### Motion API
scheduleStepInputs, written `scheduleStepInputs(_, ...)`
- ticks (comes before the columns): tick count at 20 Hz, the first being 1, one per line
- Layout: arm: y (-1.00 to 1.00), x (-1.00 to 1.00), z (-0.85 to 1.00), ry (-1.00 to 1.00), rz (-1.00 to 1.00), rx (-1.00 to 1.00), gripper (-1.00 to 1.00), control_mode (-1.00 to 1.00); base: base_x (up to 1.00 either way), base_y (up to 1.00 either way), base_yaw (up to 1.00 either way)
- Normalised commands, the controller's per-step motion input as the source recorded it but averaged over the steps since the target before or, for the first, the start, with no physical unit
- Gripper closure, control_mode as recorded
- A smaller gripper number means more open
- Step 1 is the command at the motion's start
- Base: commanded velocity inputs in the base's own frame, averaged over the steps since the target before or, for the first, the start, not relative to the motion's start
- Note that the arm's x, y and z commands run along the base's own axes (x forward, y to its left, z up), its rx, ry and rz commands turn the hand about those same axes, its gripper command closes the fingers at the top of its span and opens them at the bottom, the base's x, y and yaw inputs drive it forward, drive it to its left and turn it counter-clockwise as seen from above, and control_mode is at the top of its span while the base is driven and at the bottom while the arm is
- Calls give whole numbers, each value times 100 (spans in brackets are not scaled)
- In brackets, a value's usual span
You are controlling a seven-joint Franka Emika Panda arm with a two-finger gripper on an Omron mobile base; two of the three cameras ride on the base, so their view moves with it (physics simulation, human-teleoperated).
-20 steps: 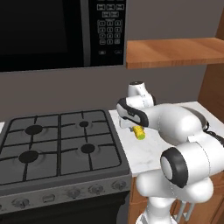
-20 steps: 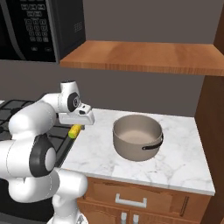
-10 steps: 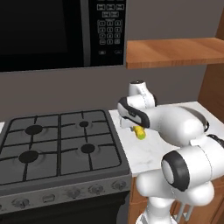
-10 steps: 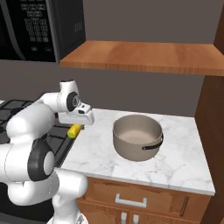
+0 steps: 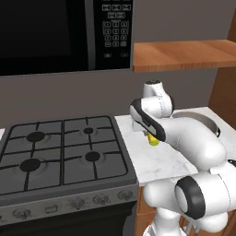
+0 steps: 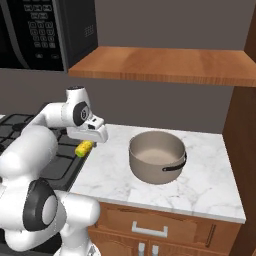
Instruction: Turn on the sink faucet. Then move the corn from the counter to the sink. Turn off the sink. Move the vegetable from the sink to the pot next to the stove. Finally move the pot to the front right burner.
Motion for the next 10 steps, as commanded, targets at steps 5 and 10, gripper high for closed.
scheduleStepInputs(5, -51, -19, 14, 0, -10, 0, 100, -100, 0, 0, 0)
scheduleStepInputs(10, -64, -24, 9, -4, -12, 0, 100, -100, 0, 0, 0)
